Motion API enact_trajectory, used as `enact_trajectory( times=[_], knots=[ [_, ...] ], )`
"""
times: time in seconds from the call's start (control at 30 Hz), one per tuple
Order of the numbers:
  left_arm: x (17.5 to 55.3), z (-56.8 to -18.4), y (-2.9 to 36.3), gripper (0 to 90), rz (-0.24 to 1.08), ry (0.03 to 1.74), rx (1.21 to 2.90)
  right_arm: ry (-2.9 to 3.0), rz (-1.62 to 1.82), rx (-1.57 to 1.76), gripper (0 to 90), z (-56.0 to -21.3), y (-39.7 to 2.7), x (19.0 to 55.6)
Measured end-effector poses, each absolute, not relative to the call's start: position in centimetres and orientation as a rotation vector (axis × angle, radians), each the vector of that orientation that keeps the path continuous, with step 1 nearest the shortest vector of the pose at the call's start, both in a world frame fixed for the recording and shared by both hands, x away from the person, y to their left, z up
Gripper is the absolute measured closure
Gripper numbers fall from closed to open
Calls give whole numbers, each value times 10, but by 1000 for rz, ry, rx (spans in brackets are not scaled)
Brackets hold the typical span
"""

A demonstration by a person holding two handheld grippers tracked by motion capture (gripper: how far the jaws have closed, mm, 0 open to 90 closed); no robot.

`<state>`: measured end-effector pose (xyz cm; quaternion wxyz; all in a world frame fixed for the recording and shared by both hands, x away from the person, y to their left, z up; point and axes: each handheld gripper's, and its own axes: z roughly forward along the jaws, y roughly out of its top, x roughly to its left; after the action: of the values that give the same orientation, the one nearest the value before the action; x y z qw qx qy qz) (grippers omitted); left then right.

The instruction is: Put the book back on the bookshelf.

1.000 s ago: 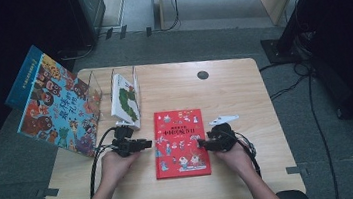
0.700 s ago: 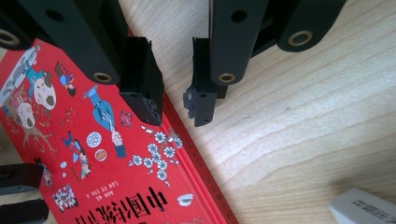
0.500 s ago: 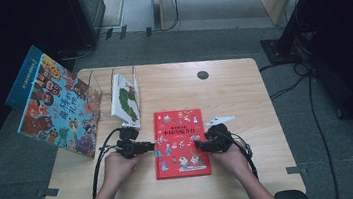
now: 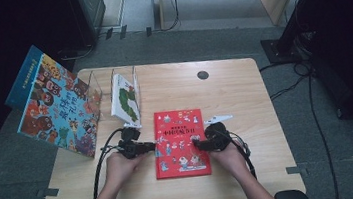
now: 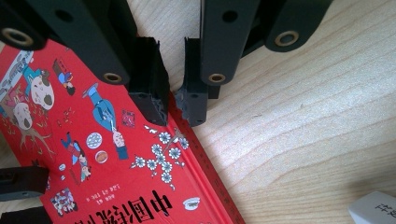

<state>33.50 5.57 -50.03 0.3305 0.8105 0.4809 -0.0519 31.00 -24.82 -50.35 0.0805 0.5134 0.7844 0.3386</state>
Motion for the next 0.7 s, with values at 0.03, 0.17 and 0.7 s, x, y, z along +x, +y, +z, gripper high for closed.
enact_trajectory(
  times=[0.03,0.17,0.7],
  knots=[
    [335,-501,56,808,-141,1257,2114,2344,1012,1536,365,-504,-248,310],
    [336,-501,57,803,-160,1265,2112,2340,995,1556,365,-502,-246,311],
    [332,-501,49,900,-168,1268,2144,2307,972,1655,420,-500,-250,315]
  ],
)
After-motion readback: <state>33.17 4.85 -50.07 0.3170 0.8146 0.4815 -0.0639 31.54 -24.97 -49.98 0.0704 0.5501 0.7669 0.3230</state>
